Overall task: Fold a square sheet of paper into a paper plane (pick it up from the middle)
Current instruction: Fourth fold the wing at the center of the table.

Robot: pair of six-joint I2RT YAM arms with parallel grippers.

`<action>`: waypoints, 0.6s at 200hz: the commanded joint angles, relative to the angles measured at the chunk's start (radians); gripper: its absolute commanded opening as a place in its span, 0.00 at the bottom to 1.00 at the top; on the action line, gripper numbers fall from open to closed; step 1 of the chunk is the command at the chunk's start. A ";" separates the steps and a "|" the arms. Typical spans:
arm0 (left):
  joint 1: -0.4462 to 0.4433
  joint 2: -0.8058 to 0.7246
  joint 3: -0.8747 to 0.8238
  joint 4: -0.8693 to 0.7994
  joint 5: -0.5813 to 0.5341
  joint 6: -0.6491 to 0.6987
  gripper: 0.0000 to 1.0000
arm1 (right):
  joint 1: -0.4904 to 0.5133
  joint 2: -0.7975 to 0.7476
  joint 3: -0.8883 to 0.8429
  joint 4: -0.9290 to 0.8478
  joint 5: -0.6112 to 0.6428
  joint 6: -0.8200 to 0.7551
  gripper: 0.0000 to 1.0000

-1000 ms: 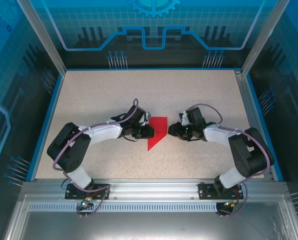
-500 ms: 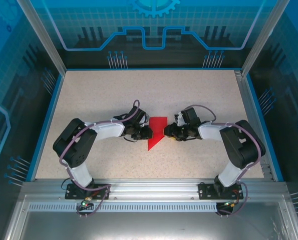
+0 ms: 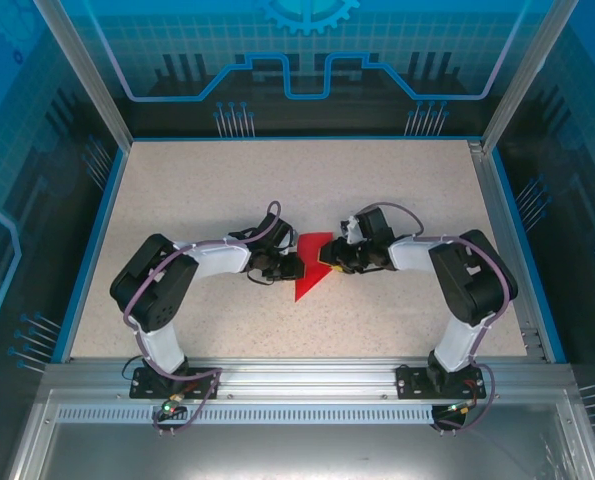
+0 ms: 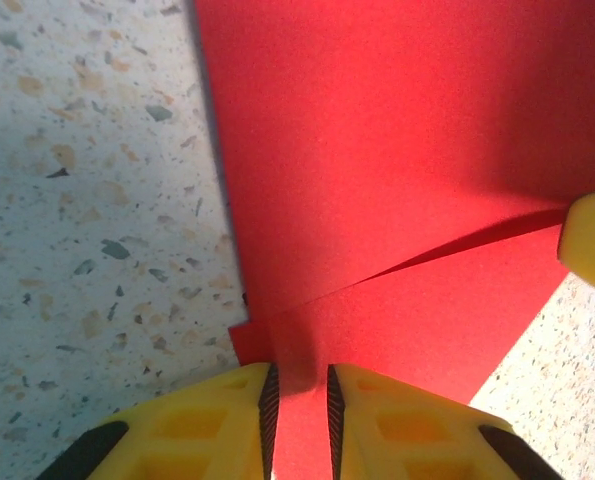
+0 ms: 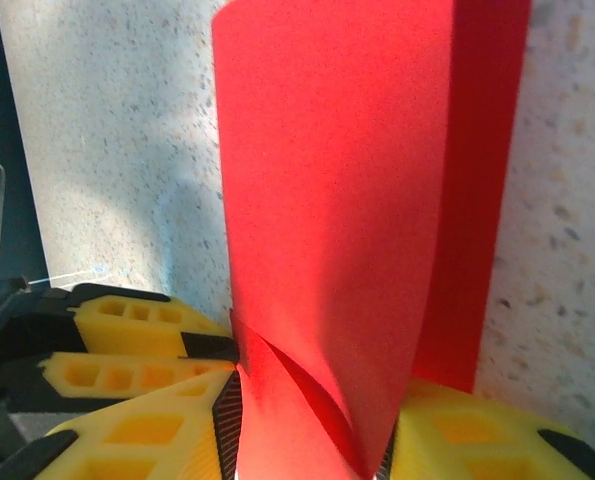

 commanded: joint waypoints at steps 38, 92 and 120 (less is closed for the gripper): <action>-0.006 -0.158 -0.050 -0.003 -0.036 -0.031 0.40 | -0.005 0.061 0.094 -0.053 -0.059 -0.078 0.38; -0.059 -0.229 -0.123 0.012 -0.100 -0.099 0.43 | -0.036 0.128 0.177 -0.109 -0.115 -0.146 0.38; -0.080 -0.224 -0.119 0.006 -0.114 -0.102 0.43 | -0.058 0.163 0.216 -0.127 -0.147 -0.167 0.36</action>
